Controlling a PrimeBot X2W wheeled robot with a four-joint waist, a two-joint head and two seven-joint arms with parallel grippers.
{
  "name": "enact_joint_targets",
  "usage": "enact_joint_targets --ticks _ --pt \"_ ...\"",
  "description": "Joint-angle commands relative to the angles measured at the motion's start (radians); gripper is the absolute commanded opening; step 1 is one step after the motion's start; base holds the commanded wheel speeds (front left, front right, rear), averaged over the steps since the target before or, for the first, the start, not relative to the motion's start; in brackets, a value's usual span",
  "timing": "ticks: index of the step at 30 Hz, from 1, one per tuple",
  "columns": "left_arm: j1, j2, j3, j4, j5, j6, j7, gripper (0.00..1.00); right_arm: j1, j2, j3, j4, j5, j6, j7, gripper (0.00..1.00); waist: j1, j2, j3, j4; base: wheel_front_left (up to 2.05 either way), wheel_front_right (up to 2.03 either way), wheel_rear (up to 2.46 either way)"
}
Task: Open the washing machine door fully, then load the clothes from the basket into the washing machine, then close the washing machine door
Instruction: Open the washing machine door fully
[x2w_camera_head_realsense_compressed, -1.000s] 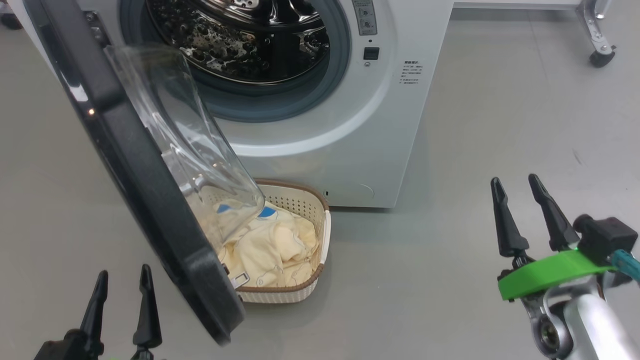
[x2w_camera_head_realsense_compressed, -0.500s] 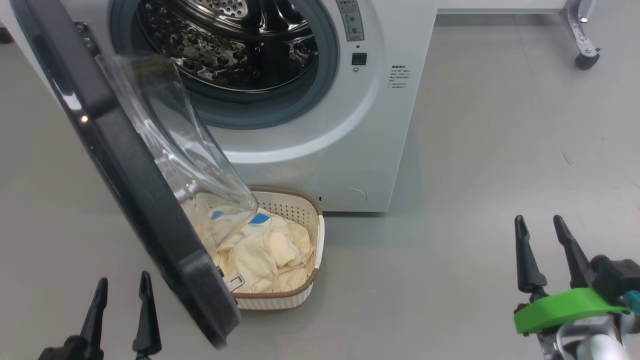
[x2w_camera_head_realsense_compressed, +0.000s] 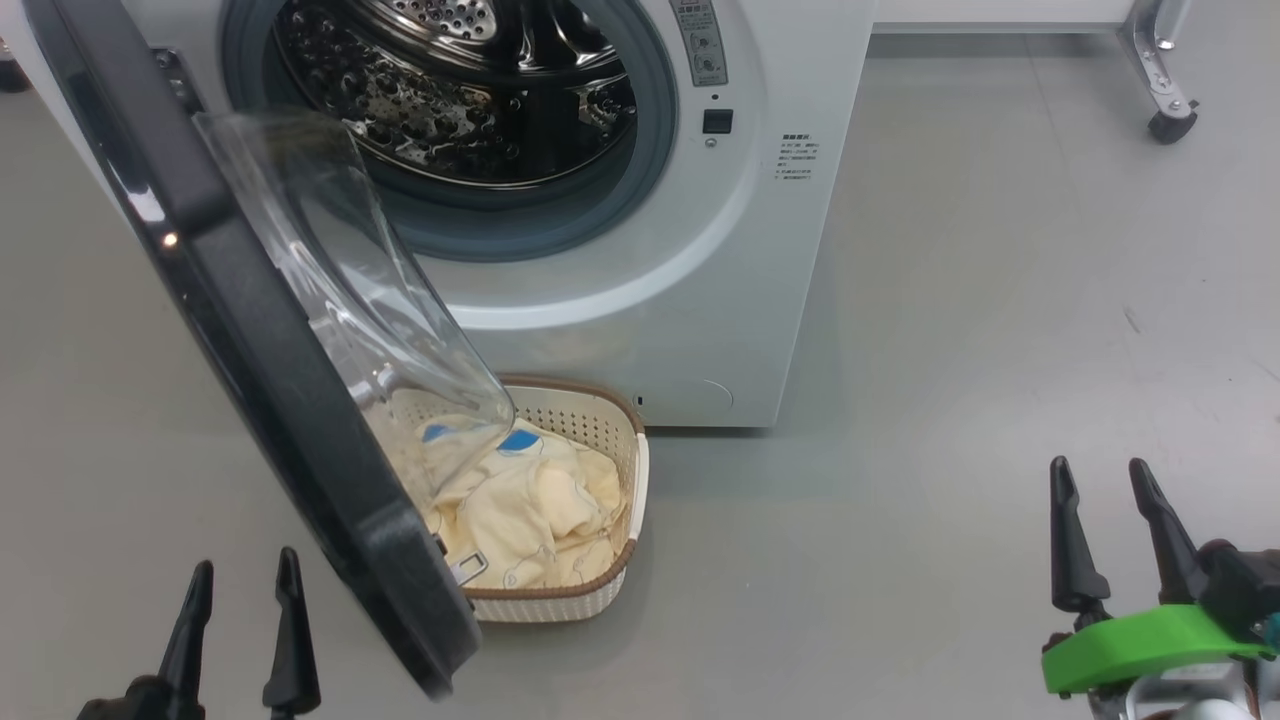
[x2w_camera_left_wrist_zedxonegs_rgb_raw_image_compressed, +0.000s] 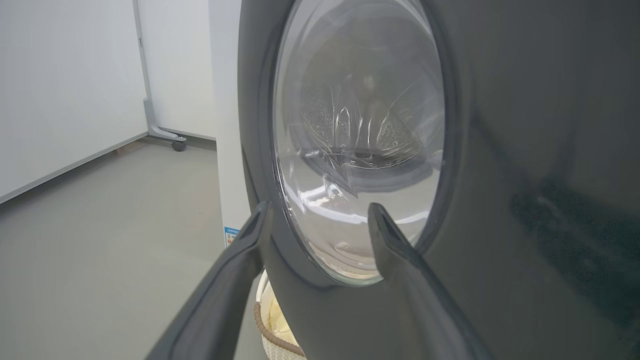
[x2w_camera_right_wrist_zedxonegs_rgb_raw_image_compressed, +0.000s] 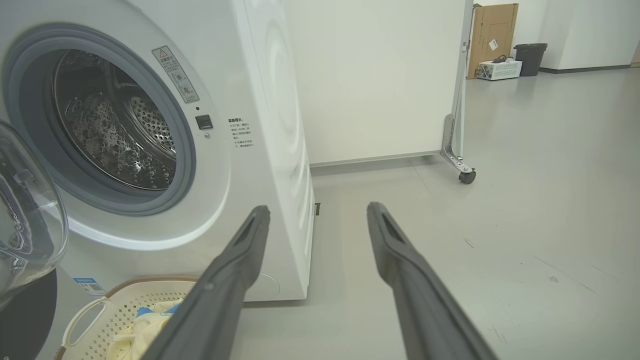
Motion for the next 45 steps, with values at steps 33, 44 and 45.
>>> enact_joint_targets --ticks 33,44,45 --pt "-0.185 0.011 0.167 -0.362 0.038 0.002 -0.01 0.0 0.008 -0.007 0.015 -0.021 0.016 0.002 -0.009 1.0 0.0 -0.0001 -0.031 0.085 0.0 0.0 0.0" --pt "-0.35 0.056 0.017 -0.677 0.069 0.003 0.196 0.0 0.032 -0.007 0.017 0.005 0.032 0.002 -0.009 1.0 0.0 -0.0001 -0.038 0.119 0.0 0.0 0.0" --pt "-0.371 0.06 -0.005 -0.694 0.069 0.003 0.218 0.0 0.035 -0.007 0.016 0.007 0.034 0.002 -0.009 1.0 0.0 -0.0001 -0.038 0.124 0.0 0.0 0.0"
